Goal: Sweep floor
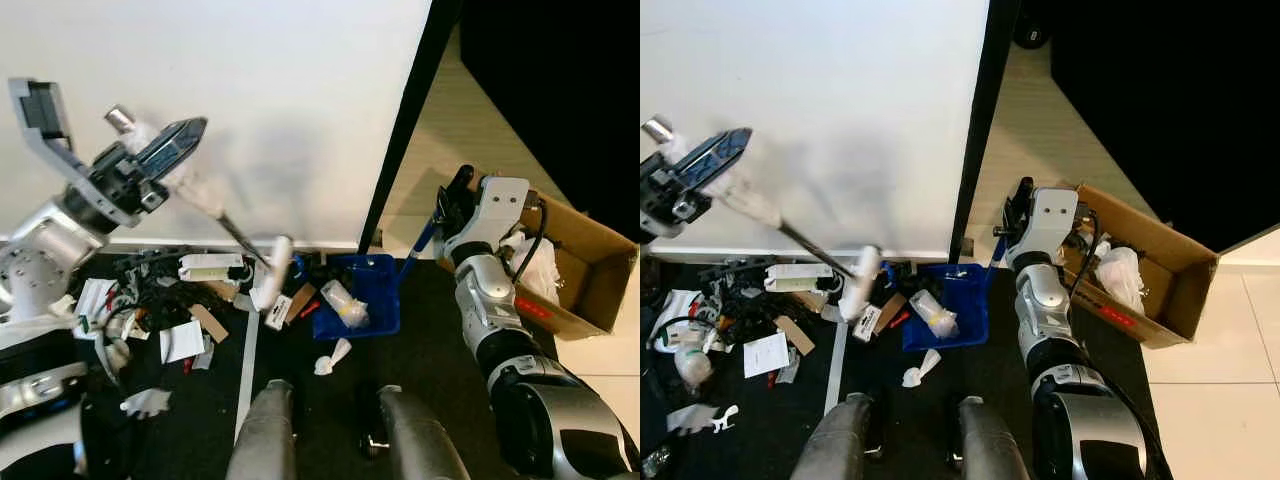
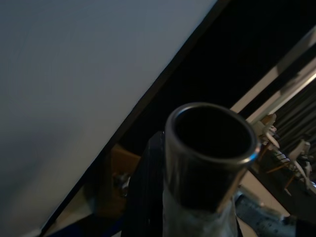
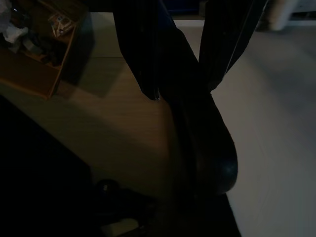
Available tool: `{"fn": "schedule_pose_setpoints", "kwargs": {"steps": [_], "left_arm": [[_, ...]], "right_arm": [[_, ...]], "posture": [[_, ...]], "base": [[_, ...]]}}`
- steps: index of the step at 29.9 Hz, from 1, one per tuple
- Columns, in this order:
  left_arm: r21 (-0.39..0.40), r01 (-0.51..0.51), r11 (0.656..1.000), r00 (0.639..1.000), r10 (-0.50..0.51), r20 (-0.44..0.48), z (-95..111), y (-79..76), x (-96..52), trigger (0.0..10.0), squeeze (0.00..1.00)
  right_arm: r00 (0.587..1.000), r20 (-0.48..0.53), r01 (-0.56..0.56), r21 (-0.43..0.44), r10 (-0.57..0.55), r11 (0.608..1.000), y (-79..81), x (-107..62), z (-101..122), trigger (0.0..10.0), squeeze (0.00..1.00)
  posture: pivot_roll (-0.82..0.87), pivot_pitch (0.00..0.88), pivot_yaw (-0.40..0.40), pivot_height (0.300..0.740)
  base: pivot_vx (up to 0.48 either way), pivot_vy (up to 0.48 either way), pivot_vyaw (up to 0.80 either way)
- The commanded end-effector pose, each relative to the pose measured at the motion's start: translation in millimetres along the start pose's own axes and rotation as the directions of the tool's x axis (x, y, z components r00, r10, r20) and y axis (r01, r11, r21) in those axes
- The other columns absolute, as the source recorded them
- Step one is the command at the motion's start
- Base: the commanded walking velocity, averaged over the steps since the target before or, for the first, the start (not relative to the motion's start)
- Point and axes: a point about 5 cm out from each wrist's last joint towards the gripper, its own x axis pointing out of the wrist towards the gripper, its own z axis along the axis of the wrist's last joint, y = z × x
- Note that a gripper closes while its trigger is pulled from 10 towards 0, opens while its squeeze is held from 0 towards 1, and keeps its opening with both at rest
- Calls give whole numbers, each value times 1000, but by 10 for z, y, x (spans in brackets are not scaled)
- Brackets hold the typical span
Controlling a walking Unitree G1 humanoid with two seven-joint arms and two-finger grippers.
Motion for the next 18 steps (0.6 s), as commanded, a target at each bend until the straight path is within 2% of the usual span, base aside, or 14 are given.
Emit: {"fn": "schedule_pose_setpoints", "kwargs": {"steps": [1, 2, 3, 7, 9, 11, 12, 14, 16, 17, 18], "left_arm": [[37, -28, 999, 999, 29, -36, -26, 42, -61, 10000, 0], [36, -59, 998, 997, 60, -39, -127, 107, -80, 10000, 0], [8, -124, 992, 992, 125, -13, -339, 246, -102, 10000, 0], [-8, -168, 986, 986, 168, -11, -476, 319, -102, 10000, 0], [-9, -213, 977, 976, 213, -42, -628, 379, -83, 10000, 0], [-71, -257, 964, 965, 252, -68, -891, 417, -17, 10000, 0], [-71, -257, 964, 965, 252, -68, -891, 417, -17, 10000, 0], [-219, -258, 941, 965, 262, -13, -1059, 396, 99, 10000, 0], [-334, -192, 923, 973, 223, 57, -1117, 326, 228, 10000, 0], [-334, -192, 923, 973, 223, 57, -1117, 326, 228, 10000, 0], [-380, -126, 916, 979, 176, 100, -1127, 264, 323, 10000, 0]], "right_arm": [[959, -285, 9, 58, 8, 998, 30, -334, -595, 10000, 0], [958, -285, 8, 57, 9, 998, 28, -334, -595, 10000, 0], [958, -285, 6, 55, 10, 998, 28, -331, -592, 10000, 0], [959, -285, 5, 54, 11, 999, 29, -330, -591, 10000, 0], [959, -283, 4, 54, 12, 999, 33, -328, -589, 10000, 0], [959, -282, 3, 54, 13, 999, 38, -329, -588, 10000, 0], [959, -282, 3, 54, 13, 999, 38, -329, -588, 10000, 0], [960, -280, 2, 55, 14, 998, 44, -331, -590, 10000, 0], [960, -280, 2, 55, 14, 998, 48, -334, -593, 10000, 0], [960, -280, 2, 55, 14, 998, 48, -334, -593, 10000, 0], [960, -279, 3, 56, 13, 998, 49, -337, -595, 10000, 0]], "posture": [[64, 359, 27, 740], [64, 359, 27, 740], [50, 363, 21, 740], [44, 365, 19, 740], [29, 373, 18, 740], [25, 375, 19, 740], [25, 375, 19, 740], [12, 378, 23, 740], [7, 378, 26, 740], [7, 378, 26, 740], [6, 379, 27, 740]], "base": [[0, 0, 0], [0, 0, 0], [0, 0, 0], [0, 0, 0], [0, 0, 0], [0, 0, 0], [0, 0, 0], [0, 0, 0], [0, 0, 0], [0, 0, 0], [0, 0, 0]]}}
